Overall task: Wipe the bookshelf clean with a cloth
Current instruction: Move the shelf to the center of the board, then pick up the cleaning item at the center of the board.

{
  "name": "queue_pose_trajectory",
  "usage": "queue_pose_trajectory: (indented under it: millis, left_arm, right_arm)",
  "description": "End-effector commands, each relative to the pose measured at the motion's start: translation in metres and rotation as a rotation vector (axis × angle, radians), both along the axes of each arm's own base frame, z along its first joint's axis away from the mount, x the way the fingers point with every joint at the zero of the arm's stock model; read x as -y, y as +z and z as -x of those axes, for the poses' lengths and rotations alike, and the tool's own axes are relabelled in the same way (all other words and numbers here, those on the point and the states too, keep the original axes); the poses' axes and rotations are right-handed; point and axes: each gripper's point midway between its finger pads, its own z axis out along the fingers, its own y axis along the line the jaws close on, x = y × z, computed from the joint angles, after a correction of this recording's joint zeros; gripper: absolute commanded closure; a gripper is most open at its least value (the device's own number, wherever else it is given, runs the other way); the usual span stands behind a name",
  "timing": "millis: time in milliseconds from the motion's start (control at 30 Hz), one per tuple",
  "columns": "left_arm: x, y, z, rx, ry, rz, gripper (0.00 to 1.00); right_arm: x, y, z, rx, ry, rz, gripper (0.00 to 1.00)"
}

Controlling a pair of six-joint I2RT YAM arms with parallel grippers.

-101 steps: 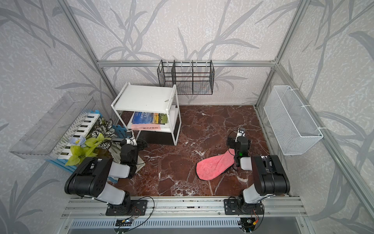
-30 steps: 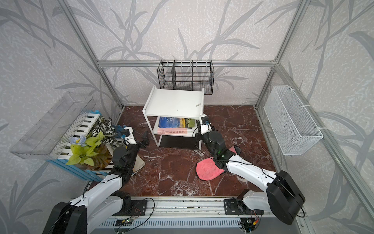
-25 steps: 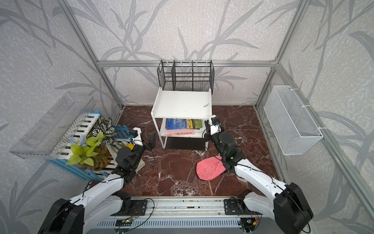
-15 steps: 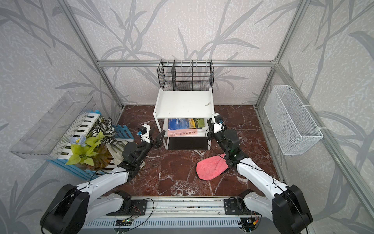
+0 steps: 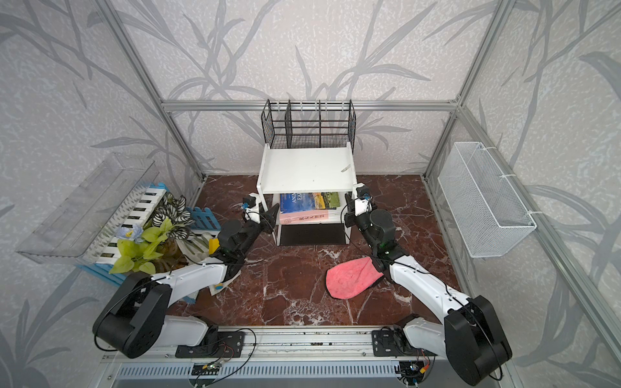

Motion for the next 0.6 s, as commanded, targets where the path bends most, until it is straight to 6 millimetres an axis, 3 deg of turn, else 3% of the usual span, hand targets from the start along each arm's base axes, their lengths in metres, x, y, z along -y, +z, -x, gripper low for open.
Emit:
queue_pose_trajectory:
  millis: [0, 133, 233, 333, 367, 467, 567]
  left_arm:
    - [-0.024, 0.001, -0.02, -0.017, 0.117, -0.022, 0.52]
    - [-0.021, -0.002, -0.031, -0.054, 0.118, -0.052, 0.5]
    - [-0.012, 0.002, -0.017, -0.052, 0.054, -0.005, 0.41]
    - [-0.017, 0.008, 0.013, -0.026, 0.055, 0.091, 0.22]
    - [-0.02, 0.008, 0.021, -0.027, 0.06, 0.115, 0.18]
    - [-0.036, 0.011, 0.038, -0.033, 0.122, 0.188, 0.07]
    - [-0.07, 0.006, 0.046, -0.071, 0.287, 0.291, 0.0]
  right_arm:
    - [0.024, -0.048, -0.007, -0.149, -0.11, 0.077, 0.81]
    - [0.024, -0.049, -0.011, -0.175, -0.094, 0.085, 0.8]
    - [0.026, -0.05, -0.01, -0.21, -0.098, 0.076, 0.75]
    - [0.027, -0.053, 0.012, -0.287, -0.068, 0.009, 0.35]
    - [0.027, -0.057, 0.021, -0.332, -0.06, -0.04, 0.27]
    - [0.039, -0.077, 0.055, -0.456, -0.087, -0.186, 0.12]
    - [0.07, -0.111, 0.084, -0.585, -0.25, -0.288, 0.09]
